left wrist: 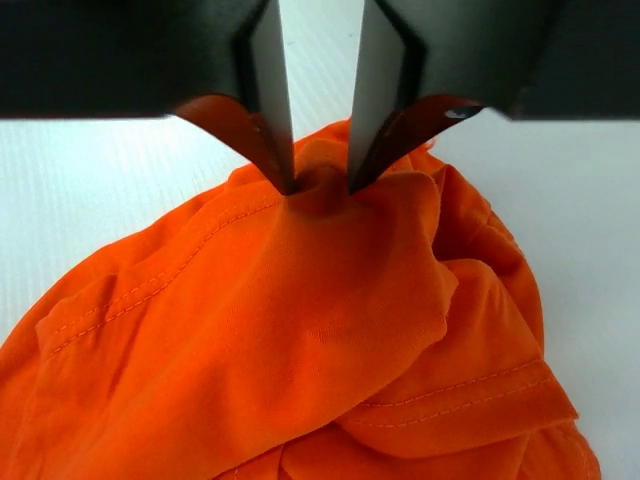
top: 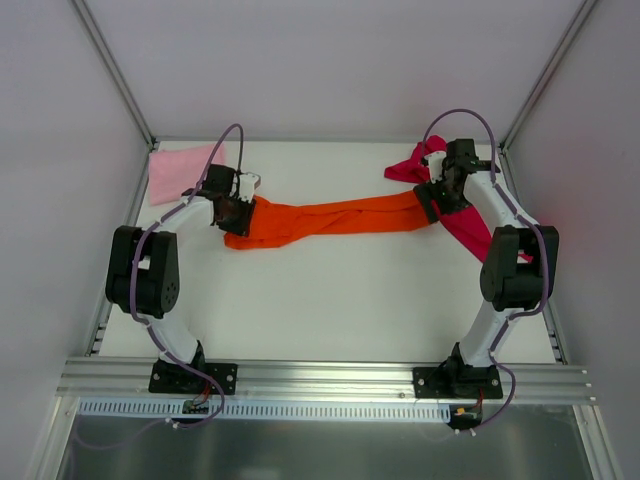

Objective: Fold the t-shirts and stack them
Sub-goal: Rotate the tshirt 90 degrees

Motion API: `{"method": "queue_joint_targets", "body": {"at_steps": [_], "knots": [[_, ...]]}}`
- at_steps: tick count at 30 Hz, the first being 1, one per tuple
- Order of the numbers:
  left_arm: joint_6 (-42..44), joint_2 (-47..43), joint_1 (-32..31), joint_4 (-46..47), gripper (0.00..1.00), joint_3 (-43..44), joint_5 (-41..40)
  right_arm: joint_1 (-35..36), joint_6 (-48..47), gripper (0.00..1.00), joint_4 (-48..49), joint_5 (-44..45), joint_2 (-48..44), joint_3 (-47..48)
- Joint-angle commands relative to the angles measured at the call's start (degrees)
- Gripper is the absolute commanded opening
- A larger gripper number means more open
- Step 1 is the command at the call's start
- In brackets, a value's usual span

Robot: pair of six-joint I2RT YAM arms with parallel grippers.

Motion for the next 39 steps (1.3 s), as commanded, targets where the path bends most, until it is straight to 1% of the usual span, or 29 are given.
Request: {"method": "queue_joint_targets", "body": {"at_steps": [1,5,13,21,25,26,27,35,36,37,38,39], "knots": [[0.1,-0.6,0.7,1.1,0.26,1.0,-0.9,0.4,-0.5,0.87,0.2,-0.4,-3.5,-0.1],[0.1,-0.1,0.7,0.9,0.00,1.8,-1.0,0.4,-0.5,0.87,0.2,-0.4,-3.7,-0.3],[0.0,-3.0,0.7,2.0,0.00,3.4,-1.2,0.5,-1.0,0.87,0.6,-0.4,-4.3,-1.4],[0.1,-3.5,0.6,0.8,0.00,10.1,-2.4,0.8,-1.3,0.87,0.4,-0.4,-5.2,-1.9],[0.1,-1.4,0.7,0.1,0.00,13.9,-5.9,0.9,-1.3,0.87,0.2,-0.4,-5.4,-2.1],[0.1,-0.1,0.7,0.1,0.00,14.6,-6.1,1.0,-1.3,0.87,0.2,-0.4,-5.3,-2.2],[-0.1,0.5,0.6,-0.1,0.00,15.9,-6.4,1.2,-1.4,0.86,0.2,-2.3,-5.6,-2.3],[-0.5,4.2,0.5,-0.2,0.01,19.8,-7.4,1.3,-2.3,0.86,0.7,-2.2,-5.7,-3.3],[-0.5,4.6,0.4,-0.5,0.11,20.1,-7.7,1.2,-2.2,0.87,0.6,-2.3,-5.7,-3.4],[-0.6,5.2,0.3,-0.4,0.34,20.2,-8.0,1.2,-2.3,0.86,0.6,-2.4,-5.6,-3.4],[-0.4,5.3,0.2,-0.2,0.98,20.2,-8.4,1.2,-2.3,0.86,0.8,-2.4,-5.6,-3.4],[-0.4,5.5,0.1,0.0,0.99,20.1,-8.7,1.2,-2.2,0.86,0.7,-2.5,-5.5,-3.4]]}}
